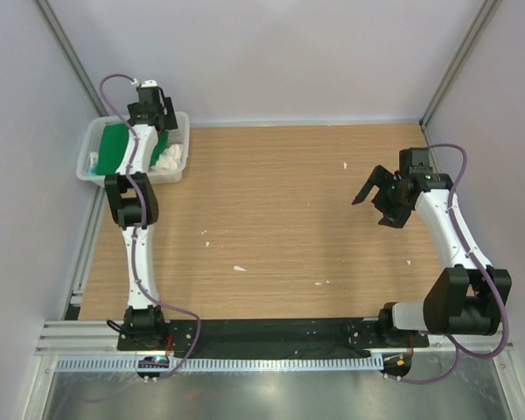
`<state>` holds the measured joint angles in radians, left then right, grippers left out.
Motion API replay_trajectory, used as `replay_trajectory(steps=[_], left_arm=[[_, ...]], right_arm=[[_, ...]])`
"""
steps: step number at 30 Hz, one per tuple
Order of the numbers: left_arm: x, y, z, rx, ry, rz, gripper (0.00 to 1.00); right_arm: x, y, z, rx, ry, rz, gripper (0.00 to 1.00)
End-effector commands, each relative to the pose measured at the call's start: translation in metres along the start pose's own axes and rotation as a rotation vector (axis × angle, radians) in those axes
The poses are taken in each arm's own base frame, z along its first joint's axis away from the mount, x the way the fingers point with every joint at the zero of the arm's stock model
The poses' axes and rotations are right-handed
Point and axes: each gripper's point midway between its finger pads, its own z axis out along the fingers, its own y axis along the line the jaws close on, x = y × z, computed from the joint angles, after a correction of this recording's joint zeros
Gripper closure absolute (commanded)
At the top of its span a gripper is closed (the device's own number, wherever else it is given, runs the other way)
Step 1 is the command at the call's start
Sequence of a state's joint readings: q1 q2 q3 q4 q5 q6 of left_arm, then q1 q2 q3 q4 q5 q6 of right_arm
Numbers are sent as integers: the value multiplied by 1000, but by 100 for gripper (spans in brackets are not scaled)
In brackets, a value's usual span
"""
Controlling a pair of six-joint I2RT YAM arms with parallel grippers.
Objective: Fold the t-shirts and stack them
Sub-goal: Grab the tshirt from the pile, then move the tshirt to the center of the board
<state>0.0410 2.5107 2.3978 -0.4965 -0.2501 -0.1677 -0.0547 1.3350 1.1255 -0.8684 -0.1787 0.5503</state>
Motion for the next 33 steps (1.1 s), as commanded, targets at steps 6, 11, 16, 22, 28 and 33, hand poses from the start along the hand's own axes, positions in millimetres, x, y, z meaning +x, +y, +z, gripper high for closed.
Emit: replay_trajectory(steps=[6,11,16,22,28,33], left_arm=[[10,9,22,-85,-24,110,30],[-21,11,17,-95,-103,120,94],[-107,5,-41,-54,-289,-45,100],[-202,-45,-166,126,-530,-171,100],[-280,-80,-364,369,-798,-237,100],[-274,-78,-480,581,-810,-300,100]], right_arm=[[-11,9,-3,-29,-31,29,0],[-13,12,0,-35,-18,18,0],[-16,17,2,-52,2,-20,1],[-15,26,-1,-102,24,-82,2],[-4,34,-9,-151,41,-141,4],[27,73,-18,-216,64,-301,4]])
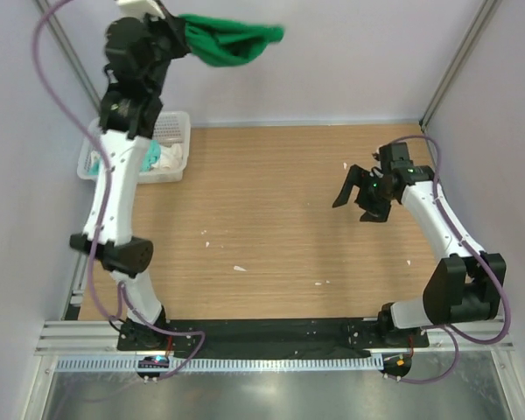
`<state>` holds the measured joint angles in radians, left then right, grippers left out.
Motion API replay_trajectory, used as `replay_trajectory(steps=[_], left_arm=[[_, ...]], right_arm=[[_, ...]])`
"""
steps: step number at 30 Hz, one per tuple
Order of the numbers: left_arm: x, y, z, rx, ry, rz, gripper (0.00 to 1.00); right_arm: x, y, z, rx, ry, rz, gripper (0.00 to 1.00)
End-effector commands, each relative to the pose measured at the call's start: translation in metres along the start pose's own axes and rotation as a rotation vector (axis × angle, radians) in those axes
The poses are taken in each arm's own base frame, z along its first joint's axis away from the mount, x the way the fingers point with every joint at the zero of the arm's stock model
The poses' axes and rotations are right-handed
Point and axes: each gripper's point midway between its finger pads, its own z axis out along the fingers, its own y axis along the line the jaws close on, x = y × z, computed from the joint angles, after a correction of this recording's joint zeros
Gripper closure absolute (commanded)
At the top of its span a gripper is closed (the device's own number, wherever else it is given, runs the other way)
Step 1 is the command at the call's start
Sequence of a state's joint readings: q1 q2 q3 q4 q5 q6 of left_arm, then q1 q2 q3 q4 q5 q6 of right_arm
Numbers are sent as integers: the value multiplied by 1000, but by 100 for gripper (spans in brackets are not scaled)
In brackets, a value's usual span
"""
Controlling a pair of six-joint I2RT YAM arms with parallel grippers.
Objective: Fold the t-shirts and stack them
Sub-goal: Move the tshirt to the center of the board
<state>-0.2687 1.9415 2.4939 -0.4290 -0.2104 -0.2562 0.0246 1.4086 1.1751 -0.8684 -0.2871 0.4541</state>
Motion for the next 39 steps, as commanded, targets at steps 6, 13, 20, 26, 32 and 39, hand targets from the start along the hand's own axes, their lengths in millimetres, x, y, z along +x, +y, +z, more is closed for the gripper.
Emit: replay_trajectory(steps=[6,13,20,26,32,39], left_arm=[[-21,-37,-153,202,134,-248,100],[215,-37,-230,204,728,-446,100],[320,-37,-252,219,1108,-309,100],[327,-46,-238,228,1139,-305,100],[319,-23,-235,108,1095,-140,36],[298,13,-264,86,1069,5,37]], right_arm=[[15,81,-33,-214,-15,-165,4],[34,89,-50,-304,-15,-228,0],[60,77,-41,-270,34,-207,0],[68,81,-42,-264,65,-198,0],[96,120,-21,-390,130,-287,5],[148,176,44,-449,223,-432,14]])
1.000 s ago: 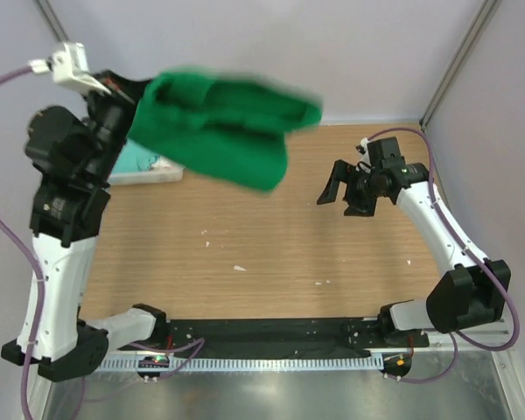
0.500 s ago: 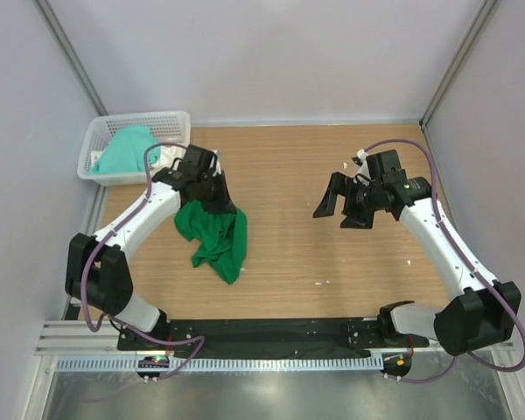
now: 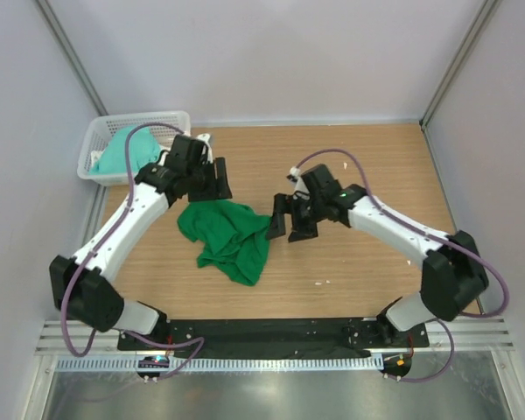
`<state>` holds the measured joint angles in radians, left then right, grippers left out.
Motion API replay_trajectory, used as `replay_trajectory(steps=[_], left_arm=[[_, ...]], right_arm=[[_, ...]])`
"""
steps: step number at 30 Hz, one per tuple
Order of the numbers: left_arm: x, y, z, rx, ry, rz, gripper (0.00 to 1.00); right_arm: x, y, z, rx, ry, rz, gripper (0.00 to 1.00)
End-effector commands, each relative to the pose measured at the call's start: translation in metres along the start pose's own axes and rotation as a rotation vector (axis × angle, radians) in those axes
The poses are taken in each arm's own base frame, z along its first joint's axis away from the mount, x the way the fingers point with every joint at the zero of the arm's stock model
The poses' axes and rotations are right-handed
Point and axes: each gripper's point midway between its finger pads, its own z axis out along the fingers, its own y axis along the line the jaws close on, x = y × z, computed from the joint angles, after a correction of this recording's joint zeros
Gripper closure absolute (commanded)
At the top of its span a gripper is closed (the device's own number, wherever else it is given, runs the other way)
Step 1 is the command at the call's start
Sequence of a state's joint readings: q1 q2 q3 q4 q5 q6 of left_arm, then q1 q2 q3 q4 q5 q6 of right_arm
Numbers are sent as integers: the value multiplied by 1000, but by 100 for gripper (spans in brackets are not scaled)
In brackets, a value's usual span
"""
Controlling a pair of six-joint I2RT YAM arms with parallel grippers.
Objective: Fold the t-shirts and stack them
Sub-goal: Move the tshirt to the center of the board
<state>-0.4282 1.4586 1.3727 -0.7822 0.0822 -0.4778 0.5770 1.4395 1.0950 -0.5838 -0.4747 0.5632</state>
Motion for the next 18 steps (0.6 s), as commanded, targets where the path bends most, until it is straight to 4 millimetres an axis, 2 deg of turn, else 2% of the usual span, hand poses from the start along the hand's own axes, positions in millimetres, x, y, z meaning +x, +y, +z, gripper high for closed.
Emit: replay_trajectory(steps=[1,2,3,4,5,7,8,10,14,16,18], left_arm=[[45,23,-10,-35,79,39,41],[56,13,-7,39,110,23,42],[69,15,-4,47,136,7,44],[91,24,3,25,182,-23,42],[94,25,7,30,175,-23,36],[102,34,15,2,183,-30,28],[106,37,19,-13,188,-40,22],[112,46,29,-56,217,-47,20],[125,53,44,-101,285,-86,19],[134,57,52,-120,326,-102,21],[133,59,59,-126,318,-98,28]], right_arm=[[-5,13,39,-18,-16,-54,14],[2,11,54,-6,19,-55,15],[3,13,61,-18,21,-65,17],[5,12,67,-10,27,-51,22],[13,9,78,0,55,-42,24],[19,18,88,-46,74,-43,30],[28,21,97,-47,100,-46,33],[34,20,103,-19,107,-57,33],[51,13,113,36,136,-89,29],[68,9,119,80,182,-128,28],[75,3,125,115,188,-144,29]])
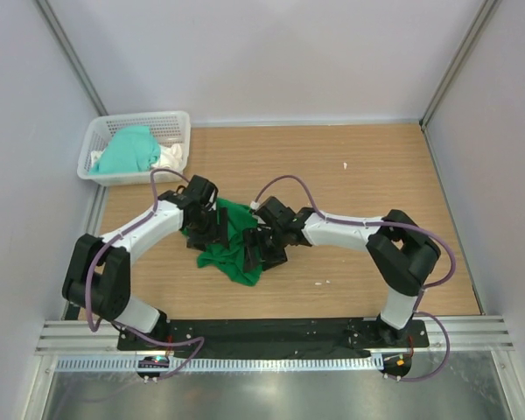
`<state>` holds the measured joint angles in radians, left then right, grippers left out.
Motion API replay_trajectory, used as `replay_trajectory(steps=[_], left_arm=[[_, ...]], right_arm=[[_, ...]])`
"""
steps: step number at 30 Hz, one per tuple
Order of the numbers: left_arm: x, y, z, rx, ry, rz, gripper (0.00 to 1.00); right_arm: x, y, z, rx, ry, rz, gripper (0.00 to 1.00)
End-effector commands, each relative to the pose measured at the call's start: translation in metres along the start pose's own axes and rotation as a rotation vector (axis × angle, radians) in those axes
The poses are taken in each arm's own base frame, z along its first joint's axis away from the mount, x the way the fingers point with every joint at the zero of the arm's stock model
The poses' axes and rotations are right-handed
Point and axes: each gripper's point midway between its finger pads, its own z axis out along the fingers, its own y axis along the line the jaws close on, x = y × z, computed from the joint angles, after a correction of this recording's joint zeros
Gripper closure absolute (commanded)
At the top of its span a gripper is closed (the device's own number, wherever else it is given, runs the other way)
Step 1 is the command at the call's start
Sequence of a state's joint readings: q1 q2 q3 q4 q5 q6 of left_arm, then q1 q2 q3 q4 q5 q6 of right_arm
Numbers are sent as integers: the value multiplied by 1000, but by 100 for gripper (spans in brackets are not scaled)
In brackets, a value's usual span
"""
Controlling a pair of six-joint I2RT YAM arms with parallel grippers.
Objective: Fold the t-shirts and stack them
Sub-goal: Move the tshirt to the center of the board, then flatten the tshirt out
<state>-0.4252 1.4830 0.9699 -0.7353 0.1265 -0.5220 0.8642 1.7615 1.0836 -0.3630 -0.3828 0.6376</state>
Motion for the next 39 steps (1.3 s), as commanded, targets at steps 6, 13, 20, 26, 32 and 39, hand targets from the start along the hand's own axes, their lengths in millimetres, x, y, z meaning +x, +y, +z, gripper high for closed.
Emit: replay_trajectory(steps=[6,13,20,26,32,39], left_arm=[[-31,-1,6,-38,-79,11,64],[-49,11,-46,-127,-208,43,100],[-52,39,-173,-235,-524,31,100],[-28,41,-293,-72,-907,-8,100],[-13,53,-328,-88,-1007,20,100],[6,44,-312,41,-976,-24,100]], right_arm=[[-9,-15,16,147,-39,-59,47],[-24,-48,-24,395,-144,-86,99],[-4,-59,-153,563,-306,-78,99],[-12,-29,-268,496,-630,5,99],[-30,-20,-366,557,-915,25,99],[6,-35,-382,399,-1029,125,99]])
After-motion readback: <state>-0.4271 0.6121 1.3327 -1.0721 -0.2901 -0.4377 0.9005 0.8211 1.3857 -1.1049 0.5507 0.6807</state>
